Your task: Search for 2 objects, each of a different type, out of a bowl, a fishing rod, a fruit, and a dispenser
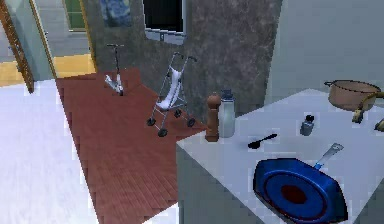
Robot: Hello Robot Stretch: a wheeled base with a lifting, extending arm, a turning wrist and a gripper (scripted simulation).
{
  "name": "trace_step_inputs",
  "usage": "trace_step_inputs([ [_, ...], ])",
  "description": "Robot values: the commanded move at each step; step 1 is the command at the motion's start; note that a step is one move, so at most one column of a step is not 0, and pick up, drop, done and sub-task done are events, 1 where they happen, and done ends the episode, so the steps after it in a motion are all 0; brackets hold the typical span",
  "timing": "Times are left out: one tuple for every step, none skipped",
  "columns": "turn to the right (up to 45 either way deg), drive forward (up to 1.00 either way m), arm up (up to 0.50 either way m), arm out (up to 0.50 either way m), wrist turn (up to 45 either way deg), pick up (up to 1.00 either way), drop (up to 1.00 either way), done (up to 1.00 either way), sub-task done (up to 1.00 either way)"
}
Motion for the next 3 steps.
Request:
trace_step_inputs([
  [9.0,0.00,0.00,0.00,0.0,0.00,0.00,0.00,0.00],
  [0.0,0.00,0.00,0.00,0.0,0.00,0.00,0.00,1.00],
  [-45.0,0.00,0.00,0.00,0.0,0.00,0.00,0.00,0.00],
])
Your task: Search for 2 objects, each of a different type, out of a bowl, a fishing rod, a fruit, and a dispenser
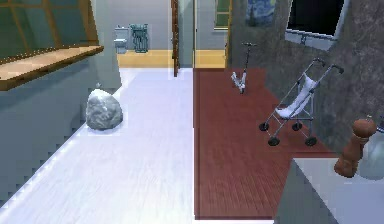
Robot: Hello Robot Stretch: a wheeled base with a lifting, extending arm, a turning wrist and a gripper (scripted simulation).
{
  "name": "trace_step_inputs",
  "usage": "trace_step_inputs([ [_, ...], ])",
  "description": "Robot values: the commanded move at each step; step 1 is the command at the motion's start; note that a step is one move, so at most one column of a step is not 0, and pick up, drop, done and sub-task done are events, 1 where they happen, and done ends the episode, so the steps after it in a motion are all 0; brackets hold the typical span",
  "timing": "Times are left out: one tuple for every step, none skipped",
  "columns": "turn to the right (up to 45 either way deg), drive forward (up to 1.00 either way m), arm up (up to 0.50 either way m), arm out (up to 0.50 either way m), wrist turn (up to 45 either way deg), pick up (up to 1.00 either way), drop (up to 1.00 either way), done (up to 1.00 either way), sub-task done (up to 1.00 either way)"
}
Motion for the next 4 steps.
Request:
trace_step_inputs([
  [0.0,0.85,0.00,0.00,0.0,0.00,0.00,0.00,0.00],
  [6.0,0.00,0.00,0.00,0.0,0.00,0.00,0.00,0.00],
  [0.0,1.00,0.00,0.00,0.0,0.00,0.00,0.00,0.00],
  [0.0,1.00,0.00,0.00,0.0,0.00,0.00,0.00,0.00],
])
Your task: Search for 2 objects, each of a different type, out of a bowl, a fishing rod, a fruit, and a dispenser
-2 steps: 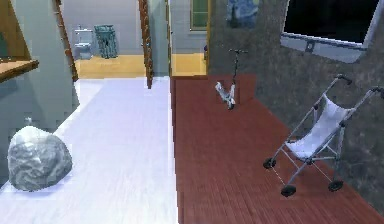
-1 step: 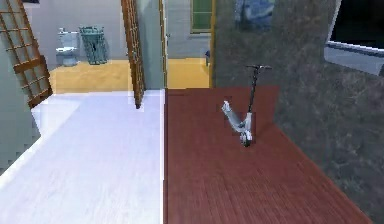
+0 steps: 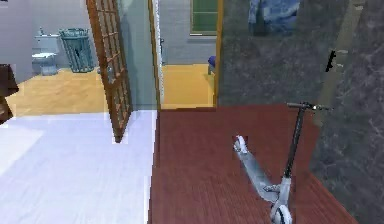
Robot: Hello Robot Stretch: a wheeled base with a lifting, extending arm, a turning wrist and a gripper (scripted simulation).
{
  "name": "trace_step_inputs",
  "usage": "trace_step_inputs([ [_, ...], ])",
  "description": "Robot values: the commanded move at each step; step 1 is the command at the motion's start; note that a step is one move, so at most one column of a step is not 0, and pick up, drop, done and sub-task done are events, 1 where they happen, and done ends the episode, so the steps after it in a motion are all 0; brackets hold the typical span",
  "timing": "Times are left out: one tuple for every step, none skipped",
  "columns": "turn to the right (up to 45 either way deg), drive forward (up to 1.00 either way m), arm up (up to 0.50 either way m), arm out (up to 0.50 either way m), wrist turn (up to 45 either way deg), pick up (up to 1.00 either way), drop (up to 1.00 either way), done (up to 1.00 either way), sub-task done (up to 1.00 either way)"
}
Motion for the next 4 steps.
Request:
trace_step_inputs([
  [0.0,1.00,0.00,0.00,0.0,0.00,0.00,0.00,0.00],
  [3.0,0.00,0.00,0.00,0.0,0.00,0.00,0.00,0.00],
  [0.0,1.00,0.00,0.00,0.0,0.00,0.00,0.00,0.00],
  [15.0,0.00,0.00,0.00,0.0,0.00,0.00,0.00,0.00],
])
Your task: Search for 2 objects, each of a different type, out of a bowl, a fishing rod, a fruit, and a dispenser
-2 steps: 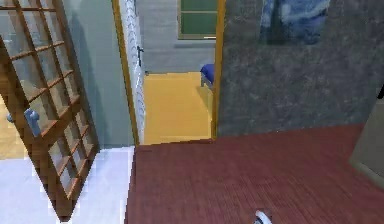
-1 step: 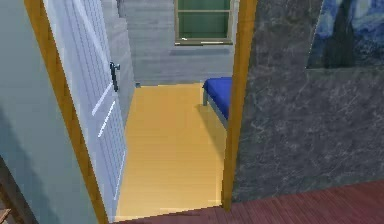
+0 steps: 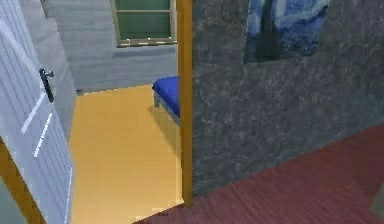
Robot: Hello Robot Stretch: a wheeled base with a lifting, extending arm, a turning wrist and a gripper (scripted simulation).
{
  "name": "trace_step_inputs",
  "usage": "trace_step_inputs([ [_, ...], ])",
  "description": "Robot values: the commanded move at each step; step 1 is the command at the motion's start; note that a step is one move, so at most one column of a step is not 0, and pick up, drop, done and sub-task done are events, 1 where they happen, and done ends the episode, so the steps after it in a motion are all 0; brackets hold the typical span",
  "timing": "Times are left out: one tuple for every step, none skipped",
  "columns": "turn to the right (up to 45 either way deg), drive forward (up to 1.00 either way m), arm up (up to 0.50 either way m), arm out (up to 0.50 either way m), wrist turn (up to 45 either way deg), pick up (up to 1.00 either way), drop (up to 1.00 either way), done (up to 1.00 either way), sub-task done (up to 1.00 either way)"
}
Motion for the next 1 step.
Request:
trace_step_inputs([
  [0.0,0.15,0.00,0.00,0.0,0.00,0.00,0.00,0.00],
])
